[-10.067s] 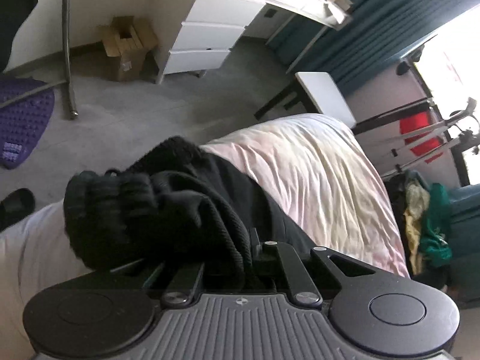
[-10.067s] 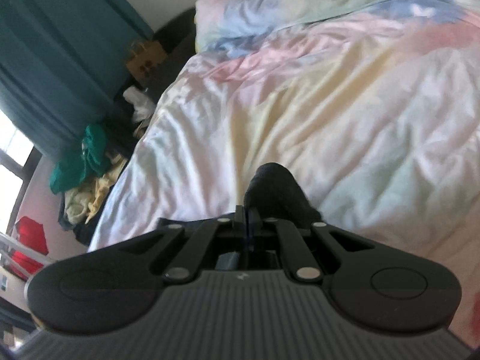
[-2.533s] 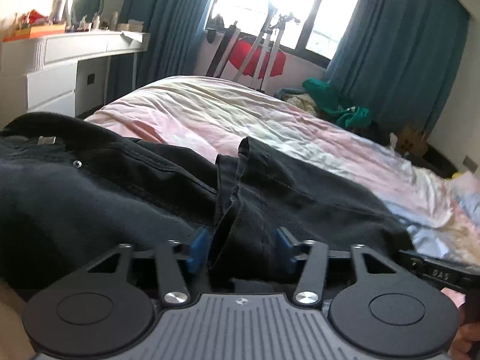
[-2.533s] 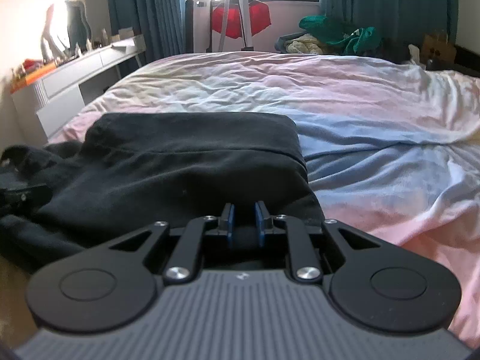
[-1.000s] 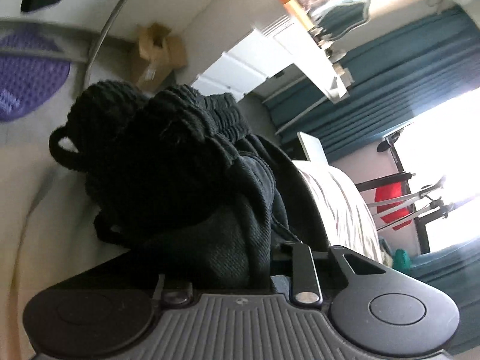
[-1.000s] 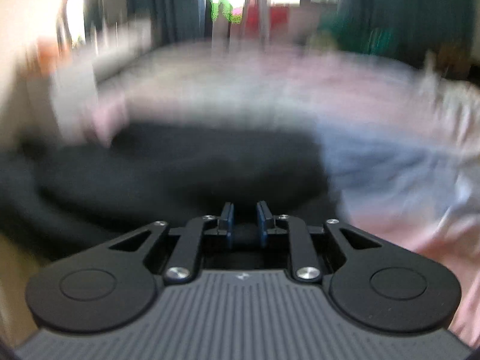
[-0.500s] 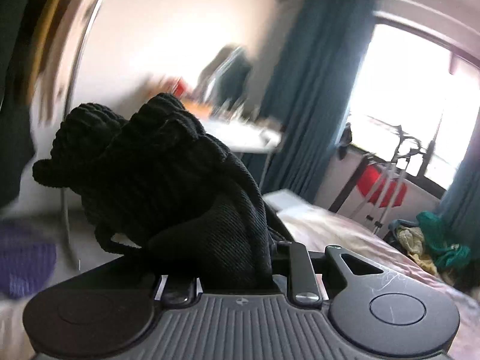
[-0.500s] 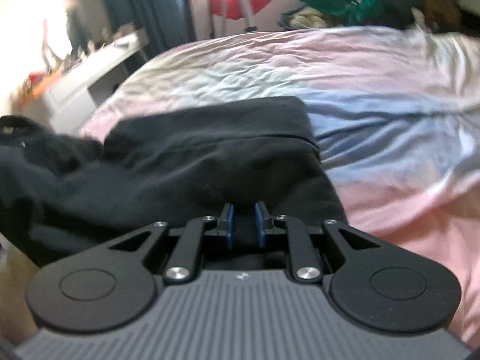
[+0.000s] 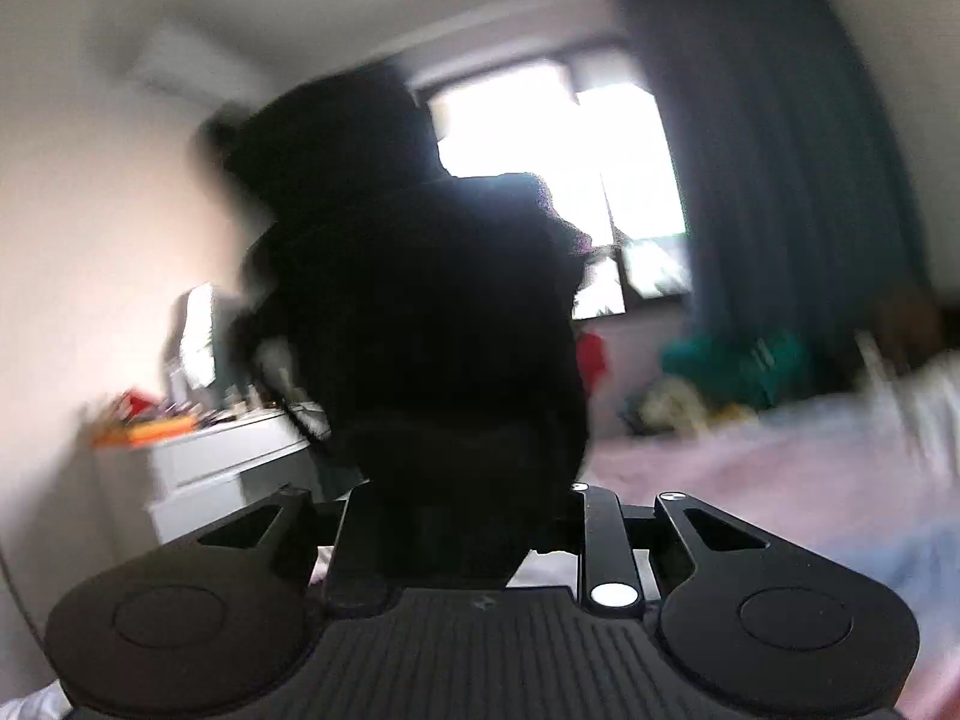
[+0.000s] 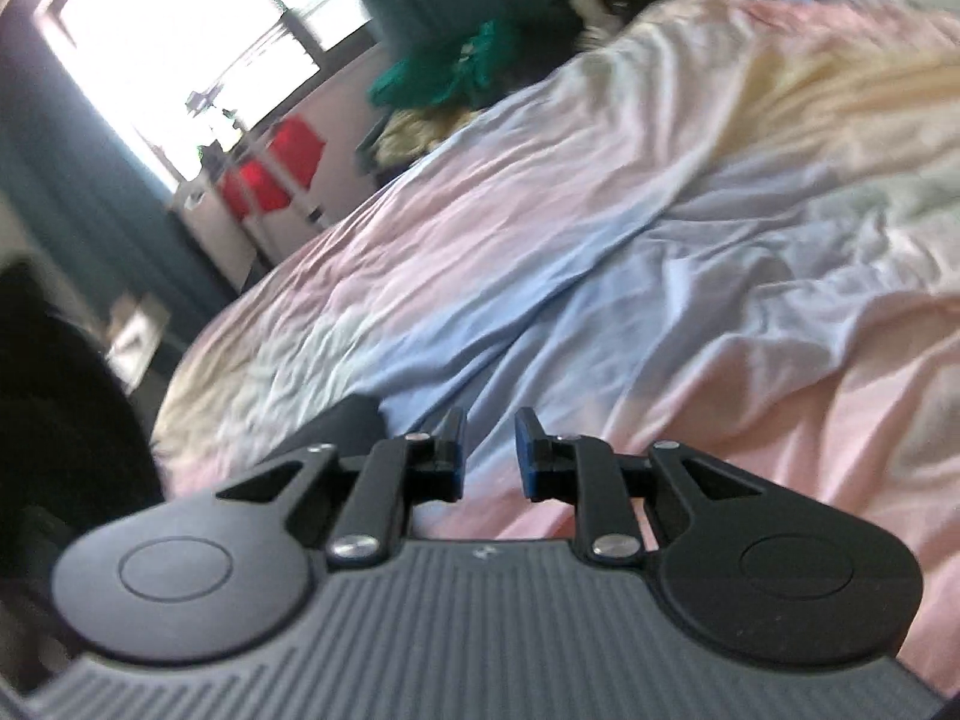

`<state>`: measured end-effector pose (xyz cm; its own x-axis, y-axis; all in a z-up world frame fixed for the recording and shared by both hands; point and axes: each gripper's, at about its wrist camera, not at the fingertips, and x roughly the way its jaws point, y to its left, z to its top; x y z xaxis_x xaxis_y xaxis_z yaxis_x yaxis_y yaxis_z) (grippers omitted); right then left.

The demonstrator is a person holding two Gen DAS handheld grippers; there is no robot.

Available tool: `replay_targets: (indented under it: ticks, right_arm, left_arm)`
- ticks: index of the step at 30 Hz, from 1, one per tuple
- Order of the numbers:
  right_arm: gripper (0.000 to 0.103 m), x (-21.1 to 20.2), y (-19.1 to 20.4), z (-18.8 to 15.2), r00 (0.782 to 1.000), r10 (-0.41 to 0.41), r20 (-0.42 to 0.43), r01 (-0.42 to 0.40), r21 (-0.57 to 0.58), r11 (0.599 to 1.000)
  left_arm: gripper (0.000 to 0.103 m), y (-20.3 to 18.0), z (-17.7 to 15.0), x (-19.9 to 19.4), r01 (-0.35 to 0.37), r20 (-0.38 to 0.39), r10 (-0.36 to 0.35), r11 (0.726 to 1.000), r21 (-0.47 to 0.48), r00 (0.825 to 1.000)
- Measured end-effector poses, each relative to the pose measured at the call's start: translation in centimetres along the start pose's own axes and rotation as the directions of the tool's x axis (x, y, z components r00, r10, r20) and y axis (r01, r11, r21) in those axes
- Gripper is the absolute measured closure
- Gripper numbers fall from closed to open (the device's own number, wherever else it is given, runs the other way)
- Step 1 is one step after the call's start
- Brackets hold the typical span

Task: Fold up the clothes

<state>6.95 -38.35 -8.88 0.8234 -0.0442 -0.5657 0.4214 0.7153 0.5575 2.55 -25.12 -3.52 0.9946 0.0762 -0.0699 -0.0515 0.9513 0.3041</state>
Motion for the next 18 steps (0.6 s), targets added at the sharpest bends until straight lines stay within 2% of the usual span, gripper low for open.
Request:
replay_targets:
  ticks: [2, 4, 6, 8, 9, 12, 15, 18]
  right_arm:
    - [0.082, 0.6, -1.1, 0.2, 1.000, 0.017, -0.018, -0.017, 0.050, 0.999]
    - [0.082, 1.3, -1.7, 0.1, 0.998, 0.044, -0.036, -0.041, 0.068, 0.997]
    - [0.082, 1.8, -1.7, 0.1, 0.996, 0.075, -0.047, -0.071, 0.073, 0.995]
    - [0.082, 2.1, -1.6, 0.2, 0.991, 0.123, -0.055, -0.117, 0.097, 0.988]
    - [0.082, 2.2, -1.6, 0.2, 0.988, 0.146, -0.057, -0.140, 0.110, 0.984]
    - [0.082, 2.4, -1.6, 0.2, 0.974, 0.218, -0.062, -0.207, 0.154, 0.966]
    - [0.081, 2.3, -1.7, 0.2, 0.963, 0.260, -0.065, -0.242, 0.206, 0.948]
    - [0.075, 1.7, -1.8, 0.4, 0.952, 0.301, -0.054, -0.278, 0.253, 0.927]
  left_arm:
    - [0.073, -3.1, -2.1, 0.2, 0.050, -0.038, -0.046, 0.993, 0.110, 0.998]
    - [0.070, -5.9, -4.1, 0.4, 0.104, -0.082, -0.089, 0.972, 0.211, 0.993]
    - [0.069, -7.5, -4.8, -0.1, 0.110, -0.078, -0.092, 0.952, 0.286, 0.993]
    - [0.066, -6.9, -4.8, -0.7, 0.120, -0.078, -0.102, 0.947, 0.299, 0.992]
    - [0.058, -6.5, -4.5, -0.6, 0.145, -0.094, -0.122, 0.940, 0.307, 0.988]
    - [0.022, -5.1, -3.8, -0.8, 0.213, -0.135, -0.177, 0.918, 0.336, 0.975]
    - [0.018, -1.0, -4.5, -1.2, 0.308, -0.209, -0.252, 0.898, 0.314, 0.945]
    - [0.012, 1.6, -4.2, -2.6, 0.322, -0.236, -0.258, 0.900, 0.294, 0.937]
